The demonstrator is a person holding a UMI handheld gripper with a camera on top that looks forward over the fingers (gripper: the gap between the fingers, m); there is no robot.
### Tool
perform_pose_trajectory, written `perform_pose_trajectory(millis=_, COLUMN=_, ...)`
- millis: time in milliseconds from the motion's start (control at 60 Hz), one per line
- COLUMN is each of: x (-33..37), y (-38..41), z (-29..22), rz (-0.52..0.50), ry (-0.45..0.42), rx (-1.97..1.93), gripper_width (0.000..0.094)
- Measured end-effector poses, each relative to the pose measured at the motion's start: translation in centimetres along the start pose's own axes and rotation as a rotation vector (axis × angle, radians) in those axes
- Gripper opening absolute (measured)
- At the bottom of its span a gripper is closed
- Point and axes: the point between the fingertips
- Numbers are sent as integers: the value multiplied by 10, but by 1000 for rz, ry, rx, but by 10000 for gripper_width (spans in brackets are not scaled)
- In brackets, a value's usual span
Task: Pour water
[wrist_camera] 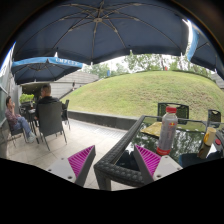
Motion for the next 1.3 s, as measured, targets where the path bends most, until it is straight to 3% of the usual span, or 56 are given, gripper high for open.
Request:
perform_pose_trajectory(millis=117, x=0, y=10, z=23, rz=-35, ry=84, rx=-65, gripper_width=822)
perform_pose_trajectory(millis=317, x=-6, y=14, z=5, rz=-15, ry=24, rx=7, gripper_width=806)
perform_pose_trajectory(millis=683, x=-32, y=-171, z=-43, rz=292, ry=-64, rx=-14, gripper_width=802)
perform_pose_trajectory(millis=883, x=-93, y=-210, z=-49, rz=318, ry=-80, rx=-25, gripper_width=787)
perform_pose_trajectory(millis=933, x=-106, y=-214, z=-56, rz=309, ry=-93, rx=-23, gripper_width=738)
perform_pose_trajectory(millis=983, x=-114, y=-213, z=-62, rz=294, ry=-95, rx=-16, gripper_width=522)
perform_pose_trajectory(millis=1100, x=-126, y=-210, z=-67, rz=281, ry=-111, rx=-19, gripper_width=356)
perform_pose_trajectory(millis=1300, x=-125, y=-224, z=-71, rz=246, ry=-137, rx=-130, gripper_width=306)
Point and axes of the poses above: the point between the fingertips, and its own axes, seen from behind it with the camera up: y to the left, z down, x backward, against the way the camera looks, and after that the axes turned 5 degrees about -x, right-handed
